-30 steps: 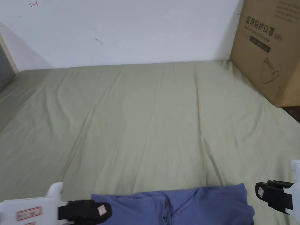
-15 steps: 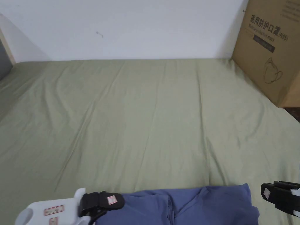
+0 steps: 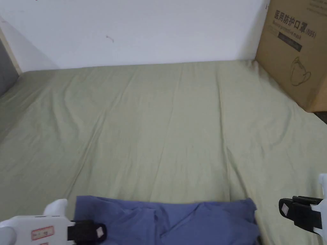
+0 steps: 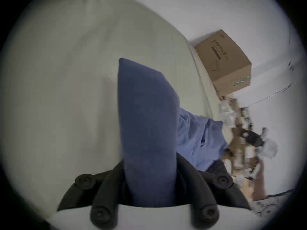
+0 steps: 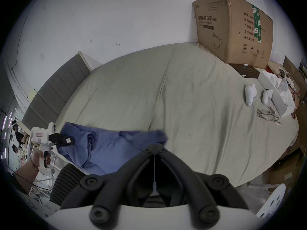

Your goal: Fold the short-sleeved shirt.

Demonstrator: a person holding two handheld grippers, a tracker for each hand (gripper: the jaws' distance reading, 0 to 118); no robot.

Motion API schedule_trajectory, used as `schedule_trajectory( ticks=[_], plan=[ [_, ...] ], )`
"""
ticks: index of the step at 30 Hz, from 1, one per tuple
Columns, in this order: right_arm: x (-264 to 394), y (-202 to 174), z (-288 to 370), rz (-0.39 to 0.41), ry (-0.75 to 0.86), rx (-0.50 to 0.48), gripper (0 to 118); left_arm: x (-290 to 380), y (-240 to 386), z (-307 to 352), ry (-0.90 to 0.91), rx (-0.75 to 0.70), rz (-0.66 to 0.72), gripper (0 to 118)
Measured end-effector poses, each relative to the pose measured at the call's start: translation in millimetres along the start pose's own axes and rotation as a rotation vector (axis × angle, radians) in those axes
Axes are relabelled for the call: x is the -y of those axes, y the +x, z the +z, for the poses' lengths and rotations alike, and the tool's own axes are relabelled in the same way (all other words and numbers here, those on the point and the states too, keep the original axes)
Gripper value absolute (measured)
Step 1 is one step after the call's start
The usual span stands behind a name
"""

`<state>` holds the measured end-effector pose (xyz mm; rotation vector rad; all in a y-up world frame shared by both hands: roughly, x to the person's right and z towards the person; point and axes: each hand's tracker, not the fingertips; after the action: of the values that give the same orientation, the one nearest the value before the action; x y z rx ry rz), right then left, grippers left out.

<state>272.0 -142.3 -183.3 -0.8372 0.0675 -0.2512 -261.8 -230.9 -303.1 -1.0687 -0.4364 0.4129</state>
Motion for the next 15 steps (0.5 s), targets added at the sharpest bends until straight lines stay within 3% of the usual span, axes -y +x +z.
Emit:
schedule_trajectory(
  ticks=[2, 4, 6, 8, 10, 13, 14, 15],
  plan=[
    [-1, -1, 3, -0.002, 0.012, -0.021, 0, -4, 13, 27, 0.03, -0.223, -0.059, 13],
    [-1, -1, 3, -0.005, 0.018, -0.033, 0, -5, 34, 34, 0.021, -0.433, -0.219, 13],
    [0, -2, 4, -0.004, 0.02, -0.036, 0, -3, 56, 32, 0.007, -0.497, -0.317, 13],
    [1, -4, 6, -0.003, 0.025, -0.044, 0, -5, 83, 20, 0.004, -0.418, -0.285, 12],
    [3, -6, 8, 0.013, 0.029, -0.04, 0, -4, 114, -1, -0.029, -0.216, -0.194, 13],
    [4, -6, 13, 0.027, 0.03, -0.04, 0, -6, 156, -52, -0.131, -0.059, -0.218, 13],
    [4, -4, 14, 0.026, 0.029, -0.041, 0, -3, 172, -70, -0.156, -0.004, -0.229, 18],
    [5, -3, 15, 0.023, 0.029, -0.043, 0, -2, 183, -85, -0.17, 0.056, -0.212, 36]
  ],
)
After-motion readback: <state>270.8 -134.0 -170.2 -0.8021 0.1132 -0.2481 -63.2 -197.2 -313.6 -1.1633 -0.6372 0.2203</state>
